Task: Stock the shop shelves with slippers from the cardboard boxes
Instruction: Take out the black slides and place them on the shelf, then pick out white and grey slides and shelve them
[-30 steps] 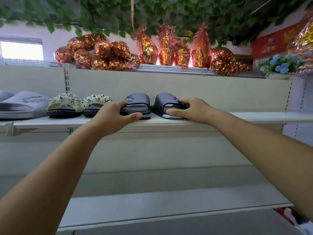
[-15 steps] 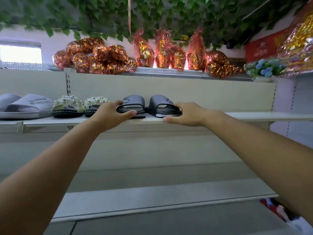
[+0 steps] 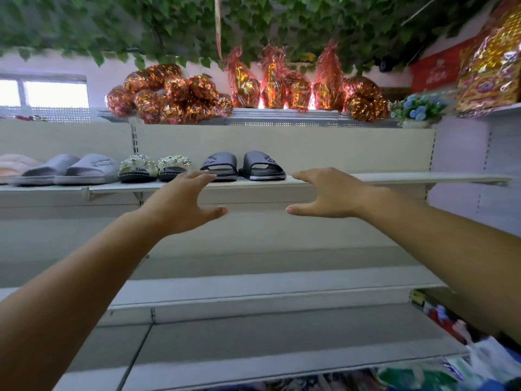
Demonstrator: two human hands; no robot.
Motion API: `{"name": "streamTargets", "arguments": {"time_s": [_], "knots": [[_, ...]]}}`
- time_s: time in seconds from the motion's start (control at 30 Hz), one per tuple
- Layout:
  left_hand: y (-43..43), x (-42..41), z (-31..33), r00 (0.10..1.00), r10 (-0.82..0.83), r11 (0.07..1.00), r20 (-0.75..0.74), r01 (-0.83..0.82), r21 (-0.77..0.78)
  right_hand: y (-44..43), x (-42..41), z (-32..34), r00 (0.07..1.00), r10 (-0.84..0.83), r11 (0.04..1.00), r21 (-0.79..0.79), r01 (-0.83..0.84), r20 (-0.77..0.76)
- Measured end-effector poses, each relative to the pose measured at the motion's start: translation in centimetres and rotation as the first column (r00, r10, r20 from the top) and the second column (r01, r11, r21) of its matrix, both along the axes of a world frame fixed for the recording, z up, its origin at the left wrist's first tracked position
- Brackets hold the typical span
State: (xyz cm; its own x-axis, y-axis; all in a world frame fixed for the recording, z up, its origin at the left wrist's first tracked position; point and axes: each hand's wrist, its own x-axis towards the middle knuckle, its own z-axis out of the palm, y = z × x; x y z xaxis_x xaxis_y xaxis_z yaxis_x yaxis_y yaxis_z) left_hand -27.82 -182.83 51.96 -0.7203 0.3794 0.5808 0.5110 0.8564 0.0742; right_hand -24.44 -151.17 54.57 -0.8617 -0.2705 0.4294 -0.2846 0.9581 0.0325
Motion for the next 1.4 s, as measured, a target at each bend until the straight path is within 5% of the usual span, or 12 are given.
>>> {"name": "streamTargets", "arguments": {"time_s": [0.8,1.4], "knots": [[-9.5,21.0,-17.7,0.942,0.232,0.973,0.243,-0.227,-0.049,-13.4,13.6,-19.1,0.928,0.289,0.956,-0.030,-0.290,0.235],[-48.0,32.3,-27.6,0.779,0.504,0.847,0.374,-0.530,-0.037,-53.4,16.0,-28.4,0.788,0.494,0.866,-0.131,-0.482,0.368]]}}
